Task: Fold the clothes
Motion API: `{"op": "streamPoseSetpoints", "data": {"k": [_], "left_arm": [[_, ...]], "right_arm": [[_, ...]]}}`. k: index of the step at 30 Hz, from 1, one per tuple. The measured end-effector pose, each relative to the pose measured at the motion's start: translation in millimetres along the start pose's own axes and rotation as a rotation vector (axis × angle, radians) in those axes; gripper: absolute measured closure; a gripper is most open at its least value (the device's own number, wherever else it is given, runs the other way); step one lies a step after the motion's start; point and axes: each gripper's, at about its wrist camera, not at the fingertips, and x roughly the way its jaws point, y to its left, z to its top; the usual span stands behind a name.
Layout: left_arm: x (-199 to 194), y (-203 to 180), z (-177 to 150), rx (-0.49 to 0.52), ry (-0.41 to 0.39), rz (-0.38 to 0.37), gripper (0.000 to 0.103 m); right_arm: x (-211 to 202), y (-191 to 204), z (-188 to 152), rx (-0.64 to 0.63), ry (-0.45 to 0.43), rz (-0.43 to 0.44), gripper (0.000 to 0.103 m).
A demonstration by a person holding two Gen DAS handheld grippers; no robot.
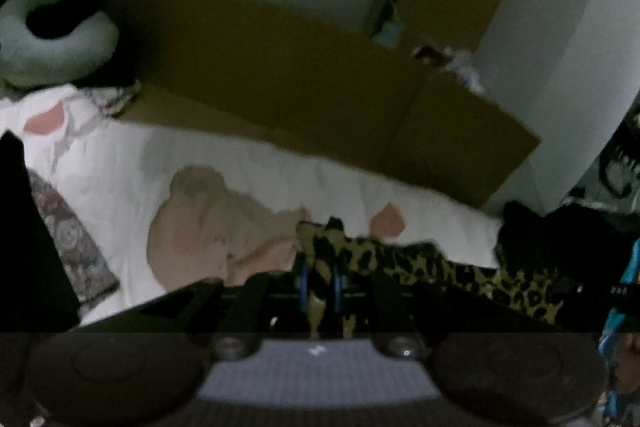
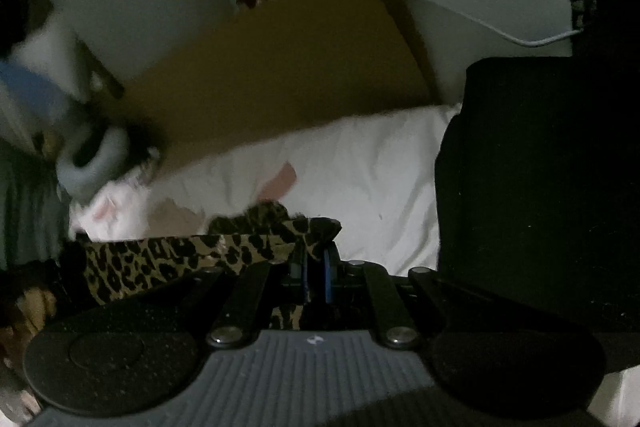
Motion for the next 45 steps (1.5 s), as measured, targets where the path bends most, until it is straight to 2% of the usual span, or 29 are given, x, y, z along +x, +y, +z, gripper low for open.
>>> {"op": "streamPoseSetpoints", "data": {"k": [4, 7, 19, 25, 31, 36, 45], "left_arm": [[-10, -2, 18, -0.026, -0.024, -0.015, 0.091], [-10, -6, 24, -0.001, -0.033, -0.013, 0.091], [26, -9, 34, 0.099, -0.029, 0.049, 0.091], [52, 0, 34, 0.098, 0.023, 0.064, 0.091], [95, 13, 18, 0.118, 0.106, 0.090, 0.091], [118, 22, 9, 0.098, 0.143, 0.101, 0.091], [155, 32, -14, 0.091, 0.225, 0.131, 0.091]], "right_arm": [[-6, 0, 9, 0.019, -0.031, 0.014, 0.097], [-3, 1, 13, 0.009, -0.041, 0.009, 0.097], [35, 13, 35, -0.083, -0.028, -0.022, 0.097], [59, 14, 40, -0.095, 0.006, -0.067, 0.098], [94, 4, 39, -0.092, 0.072, -0.110, 0.098], [119, 2, 36, -0.150, 0.118, -0.156, 0.098], [142, -5, 30, -0.174, 0.173, -0.177, 0.097]]}}
